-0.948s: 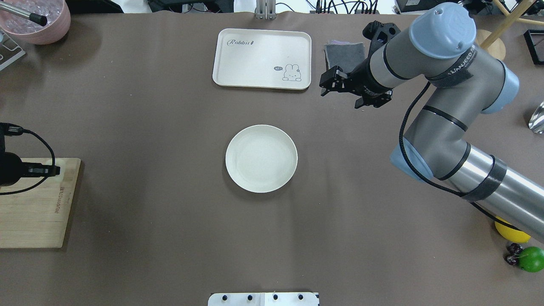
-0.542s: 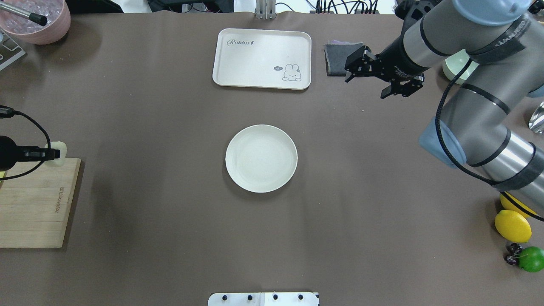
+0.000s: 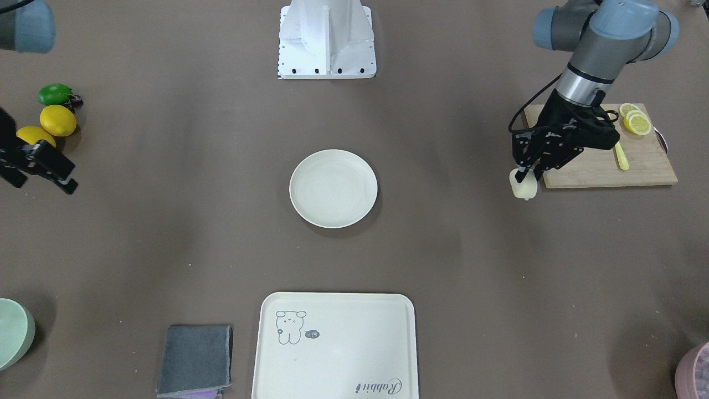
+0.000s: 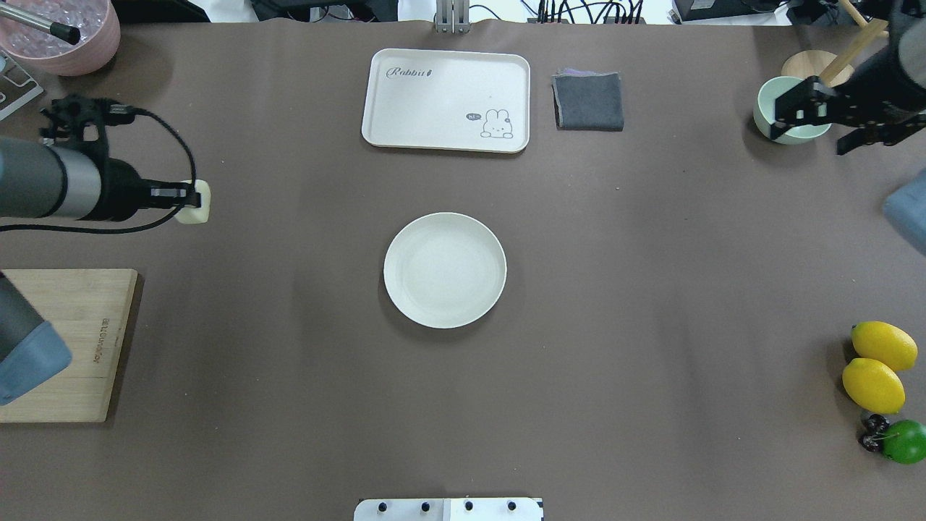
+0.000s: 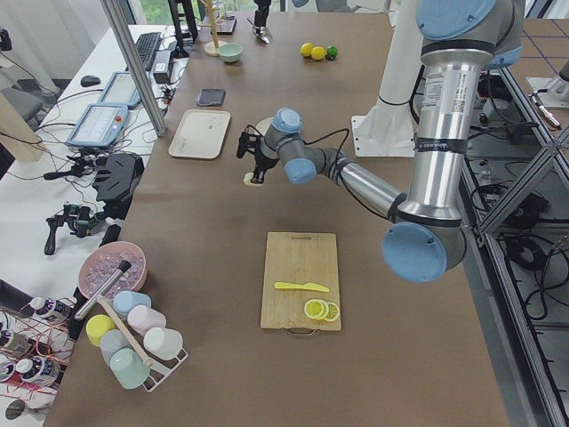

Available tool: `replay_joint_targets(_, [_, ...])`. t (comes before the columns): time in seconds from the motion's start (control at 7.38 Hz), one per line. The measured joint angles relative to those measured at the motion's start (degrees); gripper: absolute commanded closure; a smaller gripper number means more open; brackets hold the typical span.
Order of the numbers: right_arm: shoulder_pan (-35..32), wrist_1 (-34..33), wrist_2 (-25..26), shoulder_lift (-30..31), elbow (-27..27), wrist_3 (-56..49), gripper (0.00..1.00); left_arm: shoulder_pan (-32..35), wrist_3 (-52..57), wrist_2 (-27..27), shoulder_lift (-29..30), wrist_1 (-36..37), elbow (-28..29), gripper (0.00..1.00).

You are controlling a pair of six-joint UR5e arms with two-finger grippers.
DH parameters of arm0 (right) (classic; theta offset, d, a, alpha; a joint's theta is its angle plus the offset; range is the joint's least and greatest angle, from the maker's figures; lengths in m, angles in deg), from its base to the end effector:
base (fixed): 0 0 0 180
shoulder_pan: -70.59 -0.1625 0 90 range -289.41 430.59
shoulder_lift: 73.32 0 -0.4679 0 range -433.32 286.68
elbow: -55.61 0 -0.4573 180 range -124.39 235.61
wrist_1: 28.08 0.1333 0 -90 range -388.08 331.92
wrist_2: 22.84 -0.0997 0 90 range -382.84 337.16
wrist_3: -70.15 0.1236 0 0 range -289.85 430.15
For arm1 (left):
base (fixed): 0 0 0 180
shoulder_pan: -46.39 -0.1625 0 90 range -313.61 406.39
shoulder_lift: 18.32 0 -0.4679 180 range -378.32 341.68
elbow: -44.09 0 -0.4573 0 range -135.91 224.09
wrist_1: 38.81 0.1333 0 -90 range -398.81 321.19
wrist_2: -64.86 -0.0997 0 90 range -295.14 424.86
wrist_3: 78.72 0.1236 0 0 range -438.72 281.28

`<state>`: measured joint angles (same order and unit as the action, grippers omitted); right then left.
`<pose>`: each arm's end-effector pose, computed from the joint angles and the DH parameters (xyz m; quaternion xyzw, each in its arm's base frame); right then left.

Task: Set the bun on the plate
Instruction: 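Carry the bun over the white plate with the left gripper and release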

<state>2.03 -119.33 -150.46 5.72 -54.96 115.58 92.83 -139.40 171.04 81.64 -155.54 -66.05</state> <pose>-0.1707 -0.5929 0.4170 0.0348 -0.3960 0.1075 0.9113 0.3628 -0.5250 0.3755 0.1916 0.4479 -0.0634 0.8710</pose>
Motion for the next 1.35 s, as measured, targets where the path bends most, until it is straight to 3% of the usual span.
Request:
replay_joint_targets(0.27, [-9.34, -0.64, -0.9, 9.4, 0.77, -19.73, 0.0, -5.86, -5.87, -3.72, 12.78, 12.73, 0.27, 0.64])
replay_joint_targets(0.54, [-16.83, -0.9, -3.29, 16.66, 2.52, -32.76, 0.0, -13.38, -10.51, -9.68, 20.91, 20.04, 1.1, 0.64])
replay_joint_targets(0.95, [-21.12, -1.32, -7.34, 19.82, 5.02, -37.81, 0.0, -21.59, -13.31, -16.43, 27.47, 20.09, 8.01, 0.64])
replay_joint_targets(1.35, [-21.46, -1.21, -7.68, 20.15, 5.01, -38.02, 0.0, -26.27, -15.85, -21.15, 29.69, 13.46, 15.47, 0.64])
